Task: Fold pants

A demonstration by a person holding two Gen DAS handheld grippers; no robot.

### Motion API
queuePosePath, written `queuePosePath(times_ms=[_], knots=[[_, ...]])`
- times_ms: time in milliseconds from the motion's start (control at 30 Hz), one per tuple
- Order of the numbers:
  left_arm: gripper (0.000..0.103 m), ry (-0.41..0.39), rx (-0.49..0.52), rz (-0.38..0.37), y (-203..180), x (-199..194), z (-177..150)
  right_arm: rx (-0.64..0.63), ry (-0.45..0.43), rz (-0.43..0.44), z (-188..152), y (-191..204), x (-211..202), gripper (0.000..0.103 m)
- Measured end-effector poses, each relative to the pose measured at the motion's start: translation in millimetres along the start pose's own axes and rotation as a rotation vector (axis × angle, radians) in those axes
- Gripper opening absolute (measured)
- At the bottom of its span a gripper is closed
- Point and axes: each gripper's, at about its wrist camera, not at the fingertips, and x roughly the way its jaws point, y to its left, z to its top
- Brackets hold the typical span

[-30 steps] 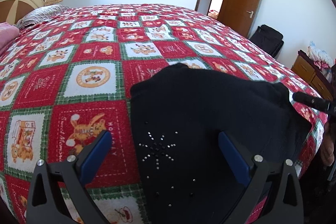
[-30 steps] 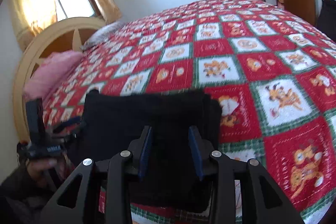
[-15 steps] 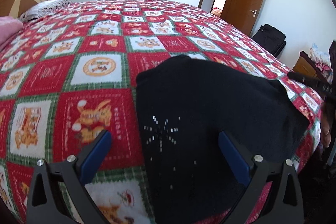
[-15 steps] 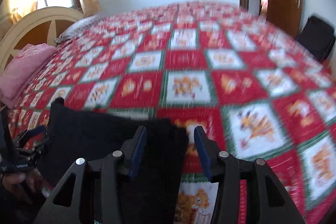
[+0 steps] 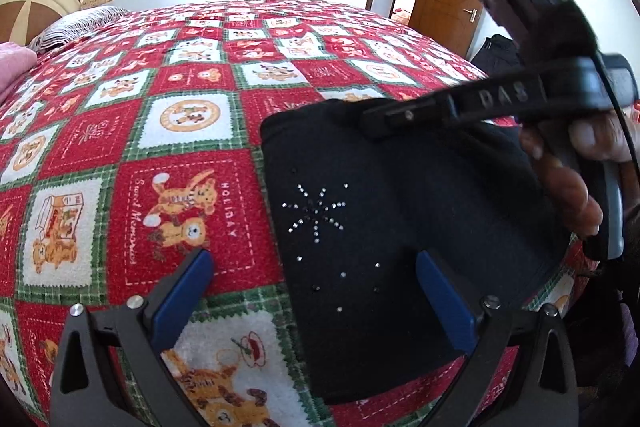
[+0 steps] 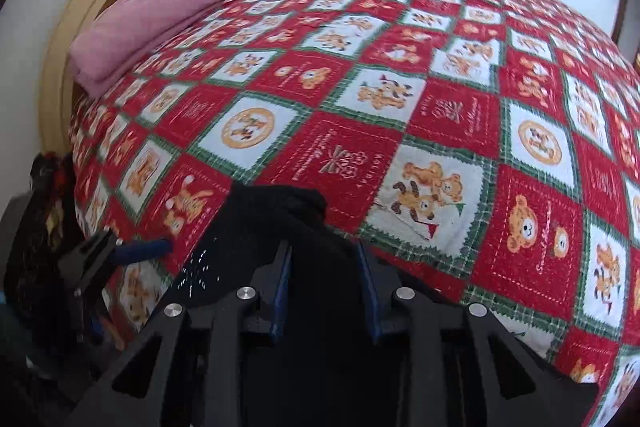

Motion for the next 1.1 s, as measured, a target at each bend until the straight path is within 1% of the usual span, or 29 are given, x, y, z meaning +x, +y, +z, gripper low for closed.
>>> queuePosePath(times_ms=[33,67,100,133,167,267,333,400,433,500,600,633,667,700,733,767,833,900,933,1000,1067,1100], knots=[[0.103,-0.004,0.003,0.003,-0.6,0.3,-0.5,0.031,-0.006,0.010,0.3,-5.6,2.4,0.030],[0.103,-0.007,0.004,0.007,-0.9,0.2,-0.7,0.039,-0.003,-0.001,-0.8,-8.0,7.2,0.030],[0.103,-0.007,0.003,0.009,-0.9,-0.2,-0.7,0.028,0.006,-0.022,-3.2,-9.7,15.4,0.033],[0.103,-0.006,0.003,0.007,-0.5,-1.1,-0.4,0.026,-0.014,-0.006,-6.5,-12.4,19.9,0.035],[0.103,-0.004,0.000,0.005,0.2,-2.2,0.0,0.044,-0.029,0.017,-7.5,-15.5,19.7,0.035],[0.103,-0.010,-0.028,-0.005,4.8,-4.6,0.6,0.146,-0.060,0.152,-8.1,-31.7,6.1,0.043],[0.103,-0.015,-0.041,0.000,5.5,-5.2,0.6,0.210,-0.103,0.206,-11.2,-39.0,-8.2,0.044],[0.103,-0.020,-0.043,0.010,4.5,-6.2,0.9,0.259,-0.123,0.263,-14.2,-44.6,-18.6,0.044],[0.103,-0.027,-0.043,0.017,4.2,-7.8,1.1,0.272,-0.144,0.269,-15.3,-45.6,-25.3,0.044],[0.103,-0.041,-0.047,0.038,5.4,-11.0,1.8,0.260,-0.176,0.271,-15.6,-40.4,-35.0,0.044],[0.103,-0.058,-0.065,0.035,8.3,-15.6,3.3,0.222,-0.208,0.332,-17.5,-26.6,-42.7,0.044],[0.103,-0.057,-0.063,0.026,7.4,-15.5,3.4,0.196,-0.210,0.355,-18.5,-19.2,-42.4,0.044],[0.103,-0.049,-0.052,0.018,5.0,-14.2,2.9,0.174,-0.184,0.363,-19.0,-13.1,-37.6,0.044],[0.103,-0.033,-0.036,0.018,1.8,-11.4,1.6,0.163,-0.147,0.349,-19.7,-10.5,-30.2,0.044],[0.103,-0.023,-0.026,0.020,-0.4,-9.5,0.8,0.162,-0.091,0.307,-20.4,-8.9,-16.1,0.043],[0.103,-0.019,-0.021,0.019,-2.0,-9.0,0.6,0.173,-0.057,0.294,-21.0,-10.8,-5.7,0.043],[0.103,-0.033,-0.014,0.012,-4.2,-13.0,1.6,0.214,-0.067,0.324,-18.8,-18.3,-4.4,0.042],[0.103,-0.055,0.006,0.011,-8.0,-18.2,3.5,0.237,-0.093,0.334,-17.6,-21.5,-14.6,0.044],[0.103,-0.064,0.012,0.004,-10.2,-20.3,4.0,0.223,-0.138,0.311,-19.2,-20.0,-27.4,0.044],[0.103,-0.071,0.035,-0.016,-16.8,-21.1,4.6,0.203,-0.181,0.273,-25.8,-19.0,-45.6,0.044],[0.103,-0.053,0.060,-0.031,-23.7,-15.6,4.1,0.228,-0.179,0.291,-36.5,-27.5,-53.8,0.046],[0.103,-0.036,0.076,-0.041,-27.5,-11.6,2.2,0.248,-0.158,0.255,-43.5,-33.6,-52.6,0.046]])
